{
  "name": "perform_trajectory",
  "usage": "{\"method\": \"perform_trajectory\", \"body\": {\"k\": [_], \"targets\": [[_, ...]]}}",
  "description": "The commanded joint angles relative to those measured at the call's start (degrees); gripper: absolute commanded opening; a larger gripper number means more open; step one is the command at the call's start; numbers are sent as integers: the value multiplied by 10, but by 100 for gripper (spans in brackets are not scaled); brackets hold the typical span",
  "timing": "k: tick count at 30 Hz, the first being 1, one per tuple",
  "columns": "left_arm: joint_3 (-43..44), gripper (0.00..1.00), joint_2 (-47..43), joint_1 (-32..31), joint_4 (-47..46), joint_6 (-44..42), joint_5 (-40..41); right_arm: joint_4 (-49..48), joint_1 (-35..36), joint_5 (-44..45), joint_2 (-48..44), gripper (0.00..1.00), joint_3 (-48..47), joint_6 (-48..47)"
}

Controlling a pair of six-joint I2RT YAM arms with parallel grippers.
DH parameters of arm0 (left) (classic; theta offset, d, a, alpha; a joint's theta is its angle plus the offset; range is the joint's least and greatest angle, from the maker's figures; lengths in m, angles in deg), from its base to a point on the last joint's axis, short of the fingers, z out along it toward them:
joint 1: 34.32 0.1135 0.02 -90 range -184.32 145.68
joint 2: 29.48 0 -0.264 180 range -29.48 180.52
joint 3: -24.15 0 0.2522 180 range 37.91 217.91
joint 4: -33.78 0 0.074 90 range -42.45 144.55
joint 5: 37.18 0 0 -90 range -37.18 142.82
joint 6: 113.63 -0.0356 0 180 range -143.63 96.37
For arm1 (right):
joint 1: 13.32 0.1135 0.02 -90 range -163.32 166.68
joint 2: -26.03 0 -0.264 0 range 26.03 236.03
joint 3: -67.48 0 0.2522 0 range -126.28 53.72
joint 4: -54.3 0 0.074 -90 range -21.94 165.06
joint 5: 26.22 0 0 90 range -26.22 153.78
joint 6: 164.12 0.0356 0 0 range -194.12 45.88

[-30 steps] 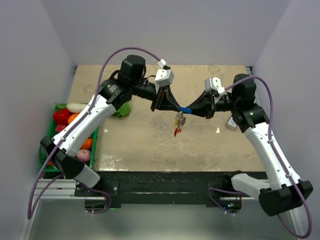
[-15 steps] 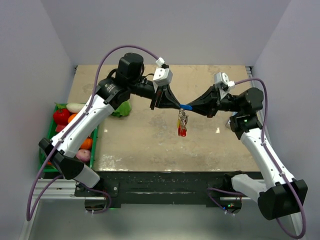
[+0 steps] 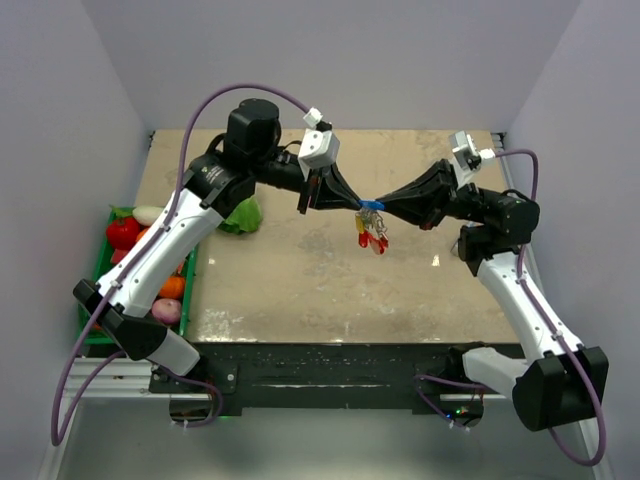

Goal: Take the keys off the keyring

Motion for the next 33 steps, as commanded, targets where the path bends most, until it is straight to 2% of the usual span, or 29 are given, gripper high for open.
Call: {"method": "perform_trajectory", "body": {"k": [1,13,33], "targets": [[16,0,-2,2,-11,-3,-1,-81,-3,64,4,0,-1,59],[24,0,23,-21,-20,14,-9,-118,23,92,28,0,-1,91],[55,0,49,-30,-24,28,8,-36,65,94,36,0,22,16]]}}
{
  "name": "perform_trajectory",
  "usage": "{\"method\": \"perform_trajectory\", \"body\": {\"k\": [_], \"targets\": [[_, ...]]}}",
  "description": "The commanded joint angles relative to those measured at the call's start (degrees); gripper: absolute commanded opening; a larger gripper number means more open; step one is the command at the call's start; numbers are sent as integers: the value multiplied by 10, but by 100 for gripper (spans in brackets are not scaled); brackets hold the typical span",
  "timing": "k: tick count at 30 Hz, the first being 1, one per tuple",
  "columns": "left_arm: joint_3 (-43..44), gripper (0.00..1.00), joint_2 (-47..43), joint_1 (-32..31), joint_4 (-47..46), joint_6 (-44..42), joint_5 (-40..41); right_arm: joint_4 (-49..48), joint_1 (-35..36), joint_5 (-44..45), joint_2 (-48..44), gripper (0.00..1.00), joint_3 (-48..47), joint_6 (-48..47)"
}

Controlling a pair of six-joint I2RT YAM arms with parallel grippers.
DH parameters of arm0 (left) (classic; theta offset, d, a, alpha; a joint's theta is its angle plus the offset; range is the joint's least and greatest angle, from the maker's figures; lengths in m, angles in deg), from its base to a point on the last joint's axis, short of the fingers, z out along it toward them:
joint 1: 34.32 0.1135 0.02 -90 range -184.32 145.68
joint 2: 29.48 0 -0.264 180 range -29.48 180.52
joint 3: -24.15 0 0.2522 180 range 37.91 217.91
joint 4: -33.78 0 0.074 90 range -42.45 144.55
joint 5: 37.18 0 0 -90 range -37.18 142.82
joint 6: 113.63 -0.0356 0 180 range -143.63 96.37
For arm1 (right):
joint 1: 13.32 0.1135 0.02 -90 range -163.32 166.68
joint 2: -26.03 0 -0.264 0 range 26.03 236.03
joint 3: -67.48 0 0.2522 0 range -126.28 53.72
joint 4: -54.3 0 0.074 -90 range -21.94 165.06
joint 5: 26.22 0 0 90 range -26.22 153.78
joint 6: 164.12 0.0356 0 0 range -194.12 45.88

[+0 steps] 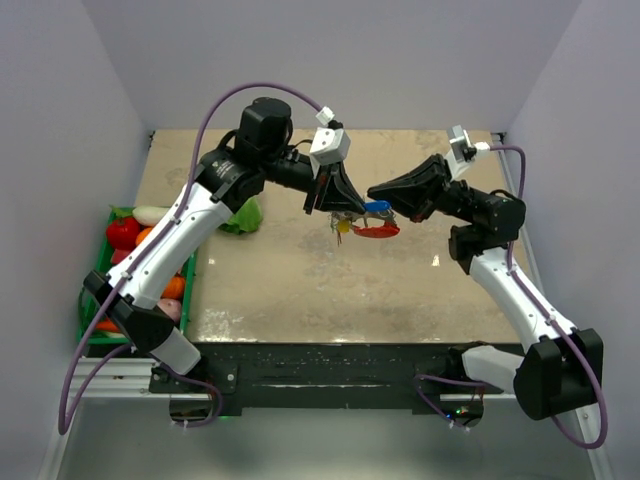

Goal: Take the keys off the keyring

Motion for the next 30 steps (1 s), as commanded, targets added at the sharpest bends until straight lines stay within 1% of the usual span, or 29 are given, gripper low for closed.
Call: {"method": "perform_trajectory", "body": {"k": [1,6,8,14,15,17,18,20,21,24,30], "targets": [[27,0,18,-17,-48,10,13,26,42,4,0,0,3,-37],[36,0,26,-18,-48,12,17,59,51,-24,-10,0,1,-67],[38,0,26,-18,-47,11,20,80,53,-51,-16,0,1,-81],[42,0,19,-18,-41,6,24,231,54,-96,-33,0,-25,-202],[40,0,17,-18,-40,5,24,302,51,-100,-35,0,-44,-255],[38,0,10,-18,-35,1,27,375,51,-108,-37,0,-65,-309],[36,0,7,-18,-33,-1,28,449,51,-110,-37,0,-87,-365],[36,0,2,-18,-29,-6,30,530,51,-108,-38,1,-110,-431],[36,0,0,-18,-28,-7,29,602,50,-106,-39,3,-129,-491],[35,0,-2,-18,-24,-10,29,655,44,-109,-45,10,-142,-532],[34,0,-3,-18,-22,-12,29,691,12,-118,-56,19,-143,-560]]}}
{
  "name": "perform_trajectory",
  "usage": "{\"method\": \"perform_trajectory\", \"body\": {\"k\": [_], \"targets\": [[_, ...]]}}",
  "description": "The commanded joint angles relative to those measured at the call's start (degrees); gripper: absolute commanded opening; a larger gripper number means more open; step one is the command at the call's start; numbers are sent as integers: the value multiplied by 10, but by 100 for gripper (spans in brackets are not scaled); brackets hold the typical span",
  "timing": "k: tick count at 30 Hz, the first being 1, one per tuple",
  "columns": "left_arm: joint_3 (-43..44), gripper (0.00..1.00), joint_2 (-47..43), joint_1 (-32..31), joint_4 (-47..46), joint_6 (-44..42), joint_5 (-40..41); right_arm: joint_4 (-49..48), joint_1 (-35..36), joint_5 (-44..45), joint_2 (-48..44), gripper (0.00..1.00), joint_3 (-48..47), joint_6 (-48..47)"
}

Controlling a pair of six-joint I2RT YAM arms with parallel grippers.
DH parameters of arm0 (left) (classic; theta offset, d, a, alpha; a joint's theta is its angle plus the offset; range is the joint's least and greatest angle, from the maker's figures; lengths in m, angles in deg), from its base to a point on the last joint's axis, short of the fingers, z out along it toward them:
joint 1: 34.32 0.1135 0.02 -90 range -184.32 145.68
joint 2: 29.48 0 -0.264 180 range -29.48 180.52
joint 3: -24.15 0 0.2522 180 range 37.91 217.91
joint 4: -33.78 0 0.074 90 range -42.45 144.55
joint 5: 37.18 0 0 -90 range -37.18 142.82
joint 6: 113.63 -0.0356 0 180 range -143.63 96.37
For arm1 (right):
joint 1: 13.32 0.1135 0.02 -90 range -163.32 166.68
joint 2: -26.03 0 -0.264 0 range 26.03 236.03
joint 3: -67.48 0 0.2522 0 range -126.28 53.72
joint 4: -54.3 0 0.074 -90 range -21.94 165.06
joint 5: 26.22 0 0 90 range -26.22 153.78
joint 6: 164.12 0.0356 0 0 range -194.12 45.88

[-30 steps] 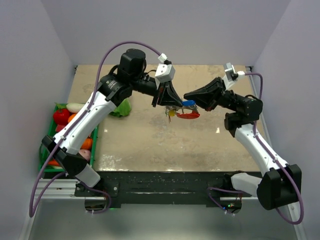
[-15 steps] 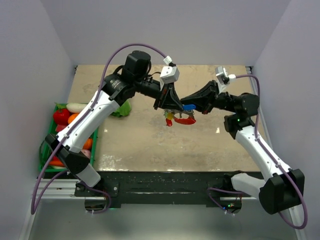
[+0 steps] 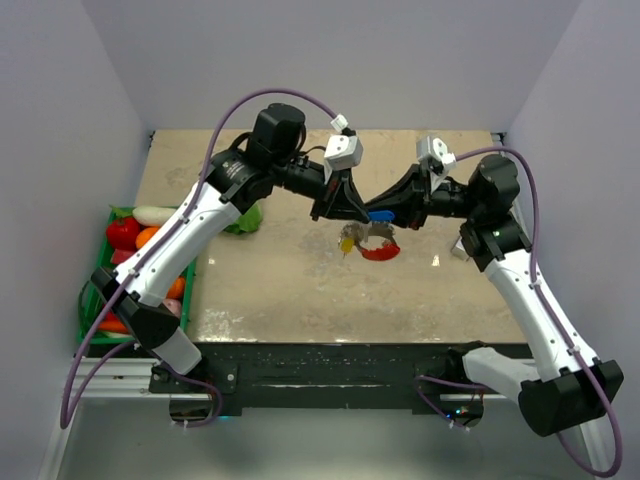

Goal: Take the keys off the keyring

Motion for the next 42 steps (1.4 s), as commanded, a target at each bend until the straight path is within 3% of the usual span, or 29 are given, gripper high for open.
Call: {"method": "perform_trajectory", "body": {"k": [1,9,22,36,42], "targets": [[19,0,-21,-2,-76,-21,5,93,-18,-51,-11,20,-12,-61],[3,0,-26,-2,-73,-31,6,90,-58,-80,-22,20,6,-61],[3,0,-25,-2,-51,-67,21,94,-96,-176,-18,30,7,-115],[19,0,-17,-2,-31,-99,59,510,-91,-234,4,31,-86,-489],[24,0,-15,-2,-29,-100,66,615,-43,-220,30,31,-104,-604]]}}
